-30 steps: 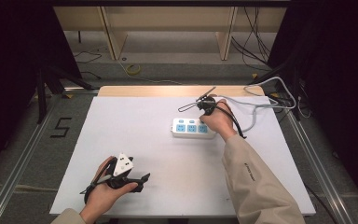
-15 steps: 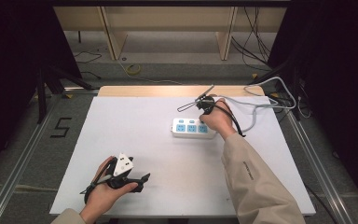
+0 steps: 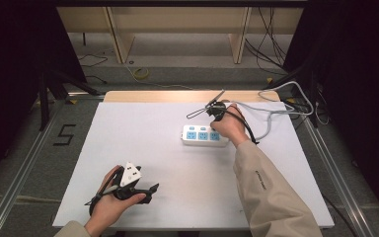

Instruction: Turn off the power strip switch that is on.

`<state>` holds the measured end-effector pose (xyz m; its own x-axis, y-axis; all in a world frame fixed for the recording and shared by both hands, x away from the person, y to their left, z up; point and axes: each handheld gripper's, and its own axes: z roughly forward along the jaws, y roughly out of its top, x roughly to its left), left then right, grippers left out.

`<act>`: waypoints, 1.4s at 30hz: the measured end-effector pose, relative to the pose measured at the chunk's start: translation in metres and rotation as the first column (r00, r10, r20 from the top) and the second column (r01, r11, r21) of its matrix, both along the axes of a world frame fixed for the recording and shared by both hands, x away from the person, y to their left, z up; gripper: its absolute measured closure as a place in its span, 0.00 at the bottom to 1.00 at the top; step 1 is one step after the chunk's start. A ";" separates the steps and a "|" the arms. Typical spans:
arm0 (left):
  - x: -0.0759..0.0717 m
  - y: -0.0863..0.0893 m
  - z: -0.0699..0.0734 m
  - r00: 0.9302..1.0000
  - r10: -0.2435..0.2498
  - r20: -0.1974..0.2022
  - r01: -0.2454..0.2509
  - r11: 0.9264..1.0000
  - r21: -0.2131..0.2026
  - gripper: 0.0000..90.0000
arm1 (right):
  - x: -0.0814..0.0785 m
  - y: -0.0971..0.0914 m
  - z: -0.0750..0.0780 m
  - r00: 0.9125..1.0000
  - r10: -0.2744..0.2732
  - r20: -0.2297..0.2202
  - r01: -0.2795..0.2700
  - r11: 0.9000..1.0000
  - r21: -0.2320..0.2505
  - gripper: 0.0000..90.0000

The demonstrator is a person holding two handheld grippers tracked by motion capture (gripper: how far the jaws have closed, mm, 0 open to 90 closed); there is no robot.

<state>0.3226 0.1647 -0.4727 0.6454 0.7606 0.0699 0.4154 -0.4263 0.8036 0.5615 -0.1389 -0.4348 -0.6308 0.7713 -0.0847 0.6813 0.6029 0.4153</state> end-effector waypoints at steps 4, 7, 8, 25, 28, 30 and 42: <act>0.000 0.000 0.000 1.000 0.000 -0.001 0.000 1.000 0.001 0.17 | 0.000 0.000 -0.001 1.000 -0.004 -0.003 0.004 1.000 -0.005 1.00; 0.000 0.000 0.000 1.000 0.000 0.001 0.000 1.000 0.001 0.17 | 0.000 0.001 -0.001 1.000 -0.004 0.000 0.004 1.000 -0.008 1.00; 0.000 0.000 0.000 1.000 -0.001 0.001 0.001 1.000 0.001 0.17 | 0.000 0.001 -0.001 1.000 -0.006 0.001 0.006 1.000 -0.005 1.00; 0.000 -0.001 0.000 1.000 -0.004 -0.002 0.004 1.000 0.000 0.17 | -0.002 0.001 -0.001 1.000 -0.010 0.012 0.010 1.000 0.001 1.00; 0.000 -0.001 -0.001 1.000 -0.004 -0.003 0.004 1.000 -0.001 0.17 | -0.002 0.001 -0.002 1.000 -0.012 0.014 0.012 1.000 0.007 1.00; 0.000 -0.001 -0.001 1.000 -0.005 -0.003 0.005 1.000 0.000 0.17 | -0.003 0.001 -0.002 1.000 -0.008 0.021 0.008 1.000 0.002 1.00; 0.001 -0.001 -0.001 1.000 -0.005 -0.003 0.005 1.000 -0.001 0.17 | -0.005 -0.002 -0.003 0.999 -0.020 0.032 0.019 0.999 0.029 1.00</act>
<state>0.3232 0.1636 -0.4734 0.6493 0.7576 0.0670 0.4160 -0.4275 0.8026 0.5566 -0.1408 -0.4379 -0.6132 0.7856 -0.0828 0.6784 0.5774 0.4543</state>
